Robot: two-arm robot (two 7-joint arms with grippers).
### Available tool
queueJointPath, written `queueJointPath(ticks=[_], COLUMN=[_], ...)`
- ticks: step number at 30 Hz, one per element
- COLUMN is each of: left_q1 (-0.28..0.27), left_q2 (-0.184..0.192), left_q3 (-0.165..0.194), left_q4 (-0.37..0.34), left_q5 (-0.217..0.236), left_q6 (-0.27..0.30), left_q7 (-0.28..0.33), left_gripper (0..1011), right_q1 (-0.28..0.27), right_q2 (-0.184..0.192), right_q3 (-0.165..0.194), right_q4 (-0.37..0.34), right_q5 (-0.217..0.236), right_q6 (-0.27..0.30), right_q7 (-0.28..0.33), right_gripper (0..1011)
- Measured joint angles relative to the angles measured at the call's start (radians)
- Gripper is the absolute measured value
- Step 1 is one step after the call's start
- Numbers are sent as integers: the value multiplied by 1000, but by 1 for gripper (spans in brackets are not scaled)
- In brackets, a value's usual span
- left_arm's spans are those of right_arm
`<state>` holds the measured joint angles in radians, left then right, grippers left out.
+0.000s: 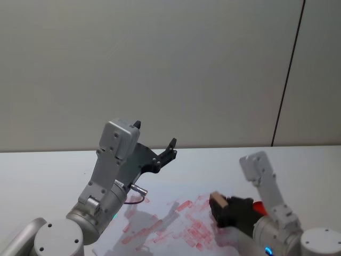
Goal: Use the one hand to pick up the stamp and affix it onto the A4 paper.
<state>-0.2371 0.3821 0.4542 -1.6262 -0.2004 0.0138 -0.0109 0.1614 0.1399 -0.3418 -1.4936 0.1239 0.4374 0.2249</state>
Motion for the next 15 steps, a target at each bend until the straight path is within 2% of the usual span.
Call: queueJointPath(ticks=[10,15], left_q1=[0,0], left_q2=[0,0], left_q3=[0,0], left_q4=[0,0], left_q5=[0,0], left_q6=[0,0], left_q7=[0,0], left_gripper=[1001,1001], right_q1=[-18,-42], right_q2=[22,51], right_q3=[46,78], right_q4=[-136,-194], right_q5=[107,155], right_q6=[2,7], right_q7=[-55,-98], right_gripper=[219,219])
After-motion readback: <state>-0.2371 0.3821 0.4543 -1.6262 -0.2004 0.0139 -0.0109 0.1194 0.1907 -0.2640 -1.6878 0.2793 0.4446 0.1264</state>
